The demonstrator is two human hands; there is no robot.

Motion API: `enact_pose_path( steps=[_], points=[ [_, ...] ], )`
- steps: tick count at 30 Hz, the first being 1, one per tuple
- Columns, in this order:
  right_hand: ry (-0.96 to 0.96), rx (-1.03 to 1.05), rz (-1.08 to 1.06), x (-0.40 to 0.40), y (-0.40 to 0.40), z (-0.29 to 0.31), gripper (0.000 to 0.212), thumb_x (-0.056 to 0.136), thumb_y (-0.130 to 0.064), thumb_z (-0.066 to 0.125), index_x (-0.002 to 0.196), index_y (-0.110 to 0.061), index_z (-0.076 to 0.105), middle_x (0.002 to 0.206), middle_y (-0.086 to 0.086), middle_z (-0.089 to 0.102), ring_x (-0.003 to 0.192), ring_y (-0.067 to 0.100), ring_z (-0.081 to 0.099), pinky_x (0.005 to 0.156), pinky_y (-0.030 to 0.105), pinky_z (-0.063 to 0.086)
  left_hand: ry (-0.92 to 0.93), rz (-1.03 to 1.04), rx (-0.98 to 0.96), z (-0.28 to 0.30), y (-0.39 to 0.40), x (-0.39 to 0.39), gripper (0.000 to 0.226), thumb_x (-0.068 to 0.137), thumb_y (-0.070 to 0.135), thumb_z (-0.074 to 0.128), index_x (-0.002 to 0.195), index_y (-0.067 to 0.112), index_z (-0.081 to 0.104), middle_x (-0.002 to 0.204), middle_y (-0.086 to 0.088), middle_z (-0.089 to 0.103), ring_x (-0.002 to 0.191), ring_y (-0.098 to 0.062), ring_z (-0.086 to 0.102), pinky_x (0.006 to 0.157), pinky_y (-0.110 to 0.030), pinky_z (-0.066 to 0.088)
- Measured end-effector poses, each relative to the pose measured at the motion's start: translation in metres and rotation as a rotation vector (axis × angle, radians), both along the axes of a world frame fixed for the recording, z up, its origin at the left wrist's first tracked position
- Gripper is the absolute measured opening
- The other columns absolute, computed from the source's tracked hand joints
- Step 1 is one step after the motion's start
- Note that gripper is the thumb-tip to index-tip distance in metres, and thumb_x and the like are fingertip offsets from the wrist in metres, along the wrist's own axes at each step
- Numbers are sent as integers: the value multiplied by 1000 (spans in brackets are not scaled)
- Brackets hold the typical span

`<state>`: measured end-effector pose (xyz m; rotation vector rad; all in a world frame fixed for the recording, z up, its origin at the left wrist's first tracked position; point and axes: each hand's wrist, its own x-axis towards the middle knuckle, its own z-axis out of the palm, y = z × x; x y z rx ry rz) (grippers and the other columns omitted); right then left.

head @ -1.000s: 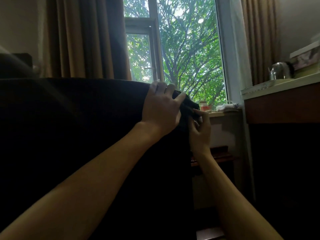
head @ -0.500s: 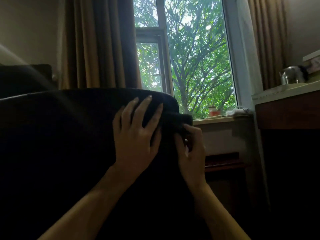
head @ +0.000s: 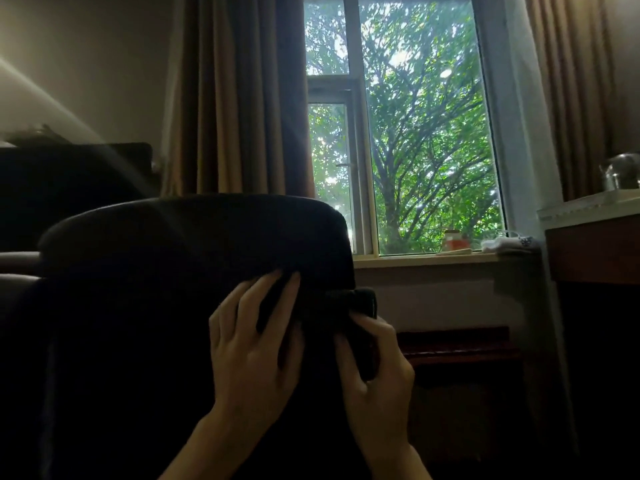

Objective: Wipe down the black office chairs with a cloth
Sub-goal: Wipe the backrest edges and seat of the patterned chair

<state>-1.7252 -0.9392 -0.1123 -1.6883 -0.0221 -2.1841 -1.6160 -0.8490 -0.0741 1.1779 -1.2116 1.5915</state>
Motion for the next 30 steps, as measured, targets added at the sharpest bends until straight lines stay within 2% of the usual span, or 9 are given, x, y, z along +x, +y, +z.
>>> enact_pose_path(
  steps=[5,8,10,14,16,19,23,27,30],
  points=[
    [0,-42,19,19,30,6,26,86,-28,62,110,-38,58,115,-16,65,103,6,65,77,35,57,121,-197,-48,2,27,10,41,89,20,56,129,17,54,127,0,48,114,-17,50,100,-28,38],
    [3,-89,4,35,52,11,23,84,-25,65,106,-32,61,116,-14,64,103,4,64,78,30,56,251,-269,-78,-4,48,17,37,88,16,58,125,13,61,129,2,46,120,4,44,103,-10,31],
    [25,-116,0,47,66,14,20,85,-26,65,104,-31,62,117,-12,65,100,4,65,76,32,56,356,-298,-89,-6,60,21,38,87,14,58,125,19,61,130,5,47,115,10,47,99,-3,31],
    [60,-154,109,75,87,20,21,88,-18,66,106,-25,60,108,-14,63,92,2,64,71,32,56,386,-251,-133,-1,81,36,37,90,21,56,127,23,55,125,11,42,109,11,47,97,-5,34],
    [70,-163,207,89,95,25,19,89,-14,67,106,-21,62,101,-9,66,87,1,65,69,25,56,428,-229,-142,3,93,48,39,90,29,50,129,27,54,123,13,44,112,7,47,98,-6,35],
    [118,-167,303,114,104,32,17,90,-13,65,107,-17,64,98,-7,68,87,0,65,71,17,54,481,-259,-140,5,111,68,36,92,23,51,129,26,54,124,6,52,113,10,49,96,-8,39],
    [173,-176,380,152,115,41,20,92,-10,62,111,-16,63,101,-6,68,90,3,66,74,23,56,573,-286,-151,6,129,95,31,97,21,54,128,25,57,118,15,59,113,6,54,95,-28,51],
    [228,-163,403,180,121,47,22,92,-11,62,114,-18,62,104,-9,67,95,2,65,79,24,56,641,-276,-174,10,134,117,31,97,16,56,128,18,60,117,17,61,113,3,56,100,-28,48],
    [258,-168,396,201,125,51,22,93,-13,61,114,-18,62,104,-9,67,93,2,64,79,25,56,658,-278,-183,15,137,132,27,98,16,55,123,21,61,115,16,64,111,2,58,99,-27,49]
  ],
)
